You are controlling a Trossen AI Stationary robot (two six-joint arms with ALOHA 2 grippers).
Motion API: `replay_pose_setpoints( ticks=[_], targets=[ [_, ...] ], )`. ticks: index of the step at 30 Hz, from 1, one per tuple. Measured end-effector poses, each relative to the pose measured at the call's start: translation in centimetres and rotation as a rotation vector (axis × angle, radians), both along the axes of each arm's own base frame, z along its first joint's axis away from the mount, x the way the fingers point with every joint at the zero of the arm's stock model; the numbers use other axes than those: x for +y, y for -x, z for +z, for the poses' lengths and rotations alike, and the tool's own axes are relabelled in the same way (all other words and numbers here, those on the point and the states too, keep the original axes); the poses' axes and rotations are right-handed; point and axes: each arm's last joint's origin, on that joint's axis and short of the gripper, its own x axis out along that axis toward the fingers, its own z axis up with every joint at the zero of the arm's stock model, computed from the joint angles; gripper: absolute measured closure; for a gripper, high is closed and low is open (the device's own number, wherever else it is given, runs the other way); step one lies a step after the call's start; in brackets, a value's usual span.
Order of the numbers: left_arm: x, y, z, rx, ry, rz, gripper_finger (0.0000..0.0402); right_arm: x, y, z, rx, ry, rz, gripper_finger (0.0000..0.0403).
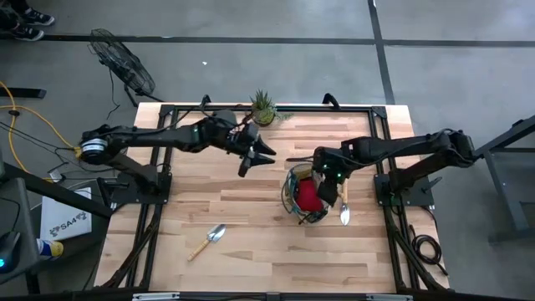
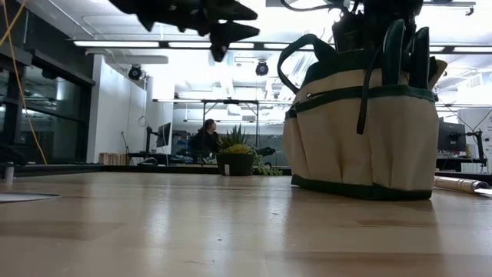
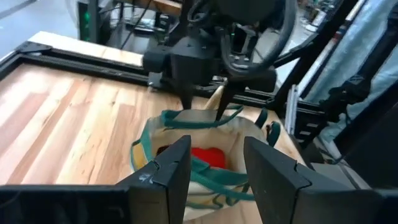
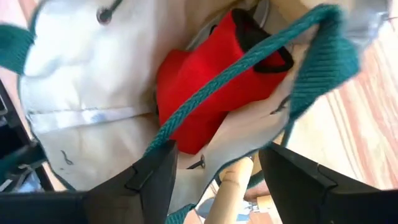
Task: Pick & Place Garden tools in Gardening bag
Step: Move the light brown gardening bag to the center of the table
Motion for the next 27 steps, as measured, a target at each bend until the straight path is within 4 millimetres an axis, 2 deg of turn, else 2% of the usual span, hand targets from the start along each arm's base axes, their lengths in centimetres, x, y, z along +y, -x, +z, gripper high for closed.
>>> replay_pose_setpoints(
  ticks=[9, 14, 18, 27],
  targets=[
    [0.4, -2.1, -1.0, 0.027, -0.010, -0.015, 0.0257, 0.0, 1.5, 1.6, -0.022, -0.059, -0.139, 0.0183],
    [0.6, -2.8, -1.9, 0.045, -0.007, -0.015, 0.0257, 0.0, 3.7, 2.6, 0.053, -0.117, -0.323, 0.0183],
    [0.9, -4.2, -1.4, 0.092, -0.005, -0.014, 0.0257, -0.1, 5.6, 3.5, 0.090, -0.145, -0.474, 0.0183],
    [1.9, -8.8, -0.4, 0.434, -0.022, 0.028, 0.0257, -0.4, 8.5, 4.8, 0.073, -0.115, -0.718, 0.0183]
  ],
)
